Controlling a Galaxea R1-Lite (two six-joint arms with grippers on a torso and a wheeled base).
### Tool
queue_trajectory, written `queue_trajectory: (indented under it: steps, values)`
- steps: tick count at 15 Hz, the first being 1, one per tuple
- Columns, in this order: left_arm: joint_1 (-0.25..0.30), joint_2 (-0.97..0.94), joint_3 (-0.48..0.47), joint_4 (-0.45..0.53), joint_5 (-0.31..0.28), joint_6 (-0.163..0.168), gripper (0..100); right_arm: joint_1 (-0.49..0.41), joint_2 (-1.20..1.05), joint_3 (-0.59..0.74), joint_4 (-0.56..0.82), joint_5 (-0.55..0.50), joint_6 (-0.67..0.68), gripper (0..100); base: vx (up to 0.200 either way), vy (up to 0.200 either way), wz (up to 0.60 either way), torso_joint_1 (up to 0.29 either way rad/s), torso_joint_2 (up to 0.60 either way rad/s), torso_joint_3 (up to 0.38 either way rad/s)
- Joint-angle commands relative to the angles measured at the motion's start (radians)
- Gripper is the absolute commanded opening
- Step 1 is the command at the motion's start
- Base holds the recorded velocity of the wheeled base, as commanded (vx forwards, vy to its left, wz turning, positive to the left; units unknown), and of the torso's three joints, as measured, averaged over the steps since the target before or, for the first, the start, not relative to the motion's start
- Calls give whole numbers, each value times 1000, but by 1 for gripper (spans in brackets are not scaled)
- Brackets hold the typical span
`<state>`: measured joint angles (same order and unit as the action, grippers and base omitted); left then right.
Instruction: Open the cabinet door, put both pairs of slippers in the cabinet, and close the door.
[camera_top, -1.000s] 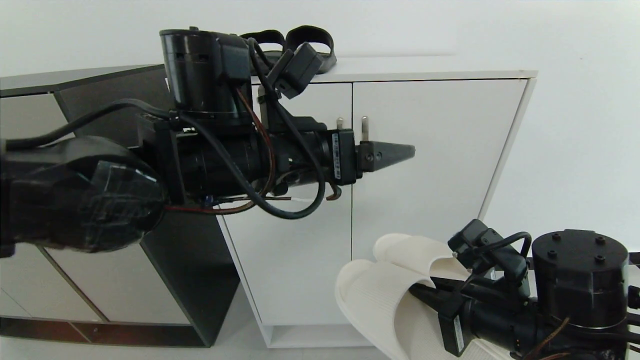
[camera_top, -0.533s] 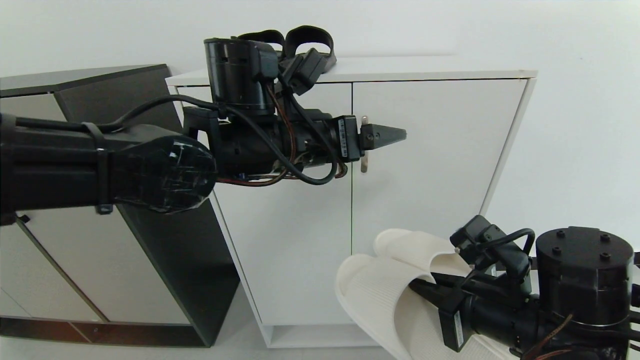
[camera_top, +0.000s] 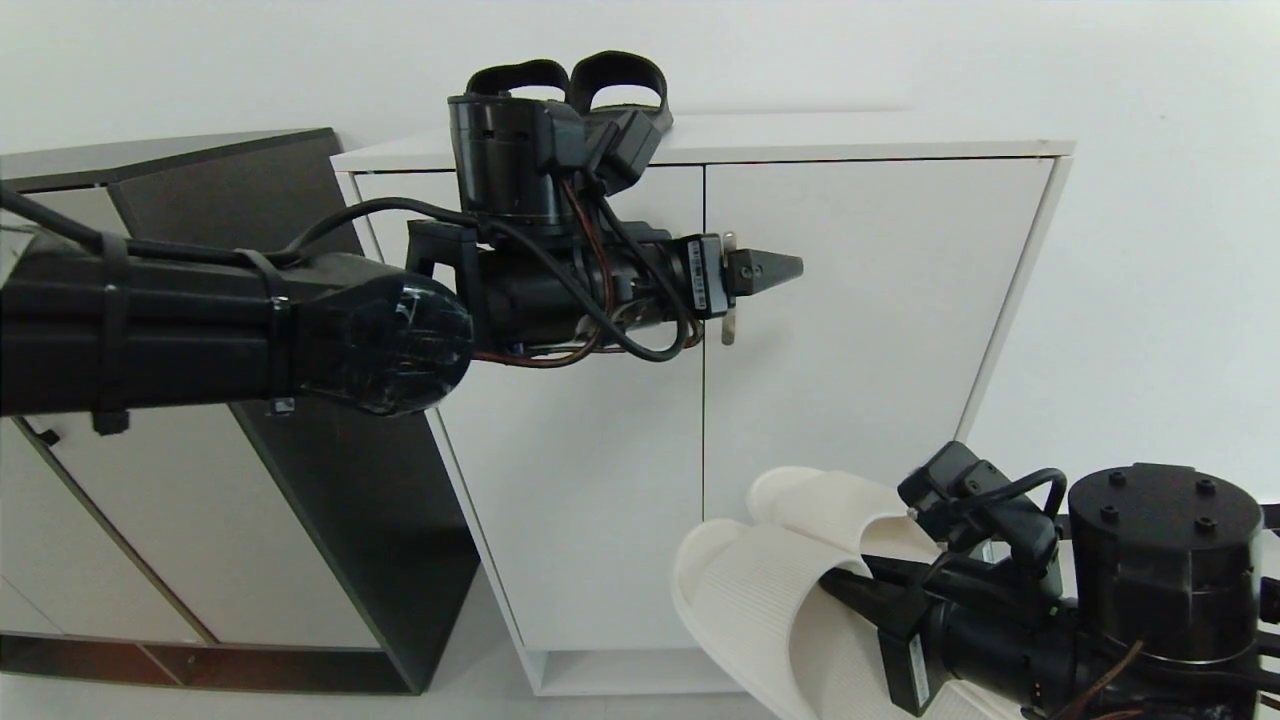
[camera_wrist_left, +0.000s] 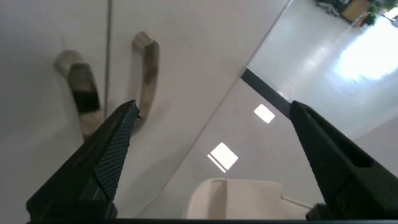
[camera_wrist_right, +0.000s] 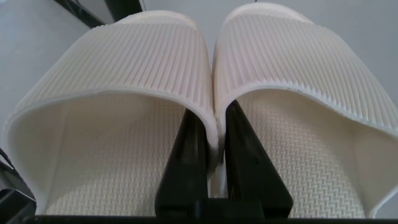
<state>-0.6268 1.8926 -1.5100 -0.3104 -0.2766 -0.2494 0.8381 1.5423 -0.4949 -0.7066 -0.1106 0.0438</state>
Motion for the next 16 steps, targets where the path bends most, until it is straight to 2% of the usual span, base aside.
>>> queue_trajectory:
  steps: [1, 2, 6, 13, 14, 16]
  values:
    - [-4, 31, -30, 1, 16, 15, 100, 12, -1, 1, -1, 0, -1, 0, 0, 0, 0, 0, 0, 0]
    - [-4, 39, -39, 1, 25, 27, 100, 15, -1, 6, -1, -1, -2, 0, 0, 0, 0, 0, 0, 0]
    - [-2, 71, -67, 1, 43, 27, 100, 18, -2, 6, -1, -4, -4, 0, 0, 0, 0, 0, 0, 0]
    - [-2, 94, -85, 1, 42, 27, 100, 24, -4, 12, -1, -4, -2, 0, 0, 0, 0, 0, 0, 0]
    - [-2, 94, -85, -1, 42, 27, 0, 24, -2, 16, -1, -3, -2, 0, 0, 0, 0, 0, 0, 0]
    - [-2, 88, -81, -1, 42, 27, 0, 26, -2, 18, -1, -1, -2, 0, 0, 0, 0, 0, 0, 0]
